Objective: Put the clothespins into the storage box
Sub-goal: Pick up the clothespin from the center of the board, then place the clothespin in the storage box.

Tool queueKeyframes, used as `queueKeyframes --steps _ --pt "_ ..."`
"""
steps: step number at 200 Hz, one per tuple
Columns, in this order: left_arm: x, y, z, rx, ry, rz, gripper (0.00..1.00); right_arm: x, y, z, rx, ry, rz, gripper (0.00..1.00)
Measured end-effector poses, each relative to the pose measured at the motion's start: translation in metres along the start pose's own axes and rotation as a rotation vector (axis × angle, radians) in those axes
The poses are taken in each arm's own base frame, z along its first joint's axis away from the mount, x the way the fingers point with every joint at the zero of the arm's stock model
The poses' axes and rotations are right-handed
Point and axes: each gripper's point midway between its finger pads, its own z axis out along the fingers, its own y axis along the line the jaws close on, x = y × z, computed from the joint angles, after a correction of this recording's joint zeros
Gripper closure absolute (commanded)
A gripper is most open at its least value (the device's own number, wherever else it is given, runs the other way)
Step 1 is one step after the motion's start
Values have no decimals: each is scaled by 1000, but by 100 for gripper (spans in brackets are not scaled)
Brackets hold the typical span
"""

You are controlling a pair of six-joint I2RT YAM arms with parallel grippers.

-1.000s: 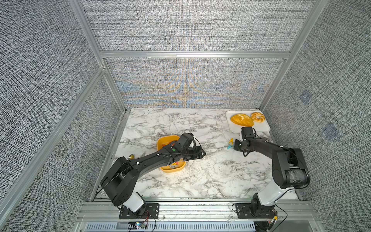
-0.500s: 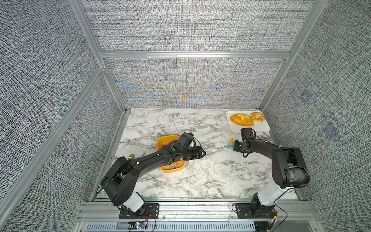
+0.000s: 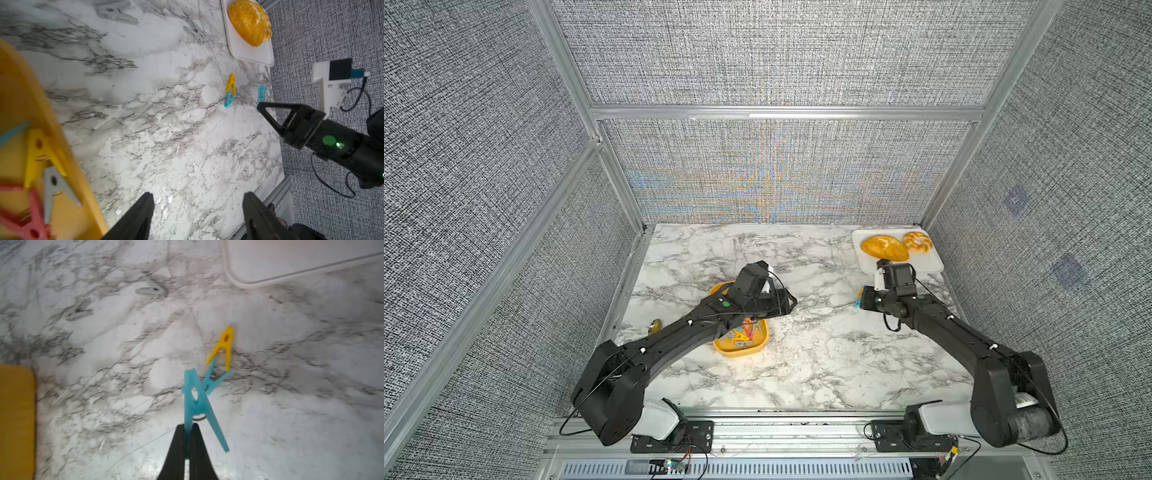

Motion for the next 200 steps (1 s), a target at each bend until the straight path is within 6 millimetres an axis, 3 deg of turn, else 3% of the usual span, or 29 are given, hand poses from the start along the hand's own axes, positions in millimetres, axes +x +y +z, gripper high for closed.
queueKeyframes --steps 37,75,98,112,146,166,200 --pt "-17 39 -42 -66 -117 -87 24 11 109 1 -208 46 -117 100" --pt "-20 74 -86 -132 -233 -151 22 16 222 3 -388 78 -220 100" --pt "-18 97 -104 -171 -276 -205 20 22 281 2 -477 94 -277 99" --pt "-15 110 -112 -190 -294 -237 20 27 306 3 -507 106 -304 94" --pt "-9 124 -124 -201 -312 -298 19 32 338 5 -548 121 -335 73" --pt "-6 124 -123 -195 -296 -304 19 29 338 3 -542 117 -345 68" --pt "-5 122 -116 -183 -258 -313 20 11 324 -7 -525 79 -337 68"
